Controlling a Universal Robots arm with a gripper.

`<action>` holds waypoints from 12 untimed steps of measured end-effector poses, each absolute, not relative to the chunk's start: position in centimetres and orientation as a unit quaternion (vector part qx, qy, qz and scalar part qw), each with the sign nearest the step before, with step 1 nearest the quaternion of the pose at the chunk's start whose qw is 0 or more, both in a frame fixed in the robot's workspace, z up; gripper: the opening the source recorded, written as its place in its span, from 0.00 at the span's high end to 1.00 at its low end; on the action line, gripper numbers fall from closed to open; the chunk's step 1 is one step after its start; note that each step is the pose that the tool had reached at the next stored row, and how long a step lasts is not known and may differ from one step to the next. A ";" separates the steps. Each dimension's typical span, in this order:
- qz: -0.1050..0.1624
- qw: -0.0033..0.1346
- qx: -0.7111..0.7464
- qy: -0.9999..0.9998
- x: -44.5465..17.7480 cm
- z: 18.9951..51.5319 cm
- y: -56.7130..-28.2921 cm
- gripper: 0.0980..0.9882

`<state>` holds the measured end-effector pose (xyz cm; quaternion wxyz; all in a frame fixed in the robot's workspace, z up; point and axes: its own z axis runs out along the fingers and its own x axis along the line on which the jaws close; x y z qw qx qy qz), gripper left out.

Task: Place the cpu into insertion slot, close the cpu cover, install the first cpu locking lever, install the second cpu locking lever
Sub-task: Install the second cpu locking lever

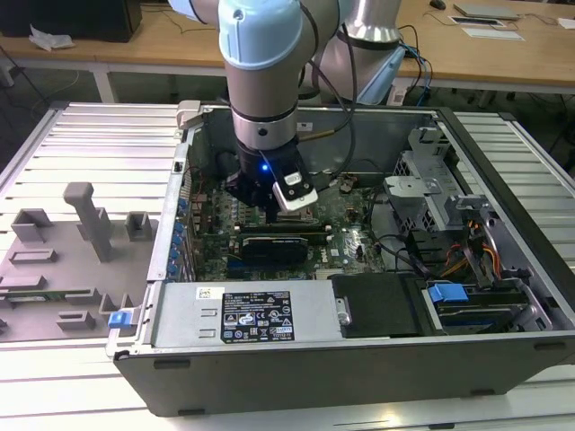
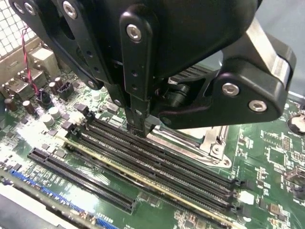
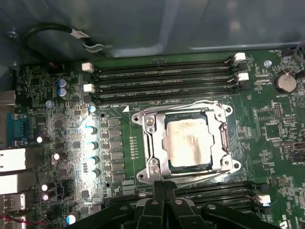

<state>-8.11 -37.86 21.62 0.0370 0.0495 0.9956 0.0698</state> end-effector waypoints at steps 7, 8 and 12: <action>0.087 0.036 0.050 0.994 -8.3 21.4 -38.8 0.99; 0.091 0.036 0.050 0.994 -8.4 21.3 -38.9 0.99; 0.105 0.035 0.051 0.993 -8.8 21.0 -39.3 0.99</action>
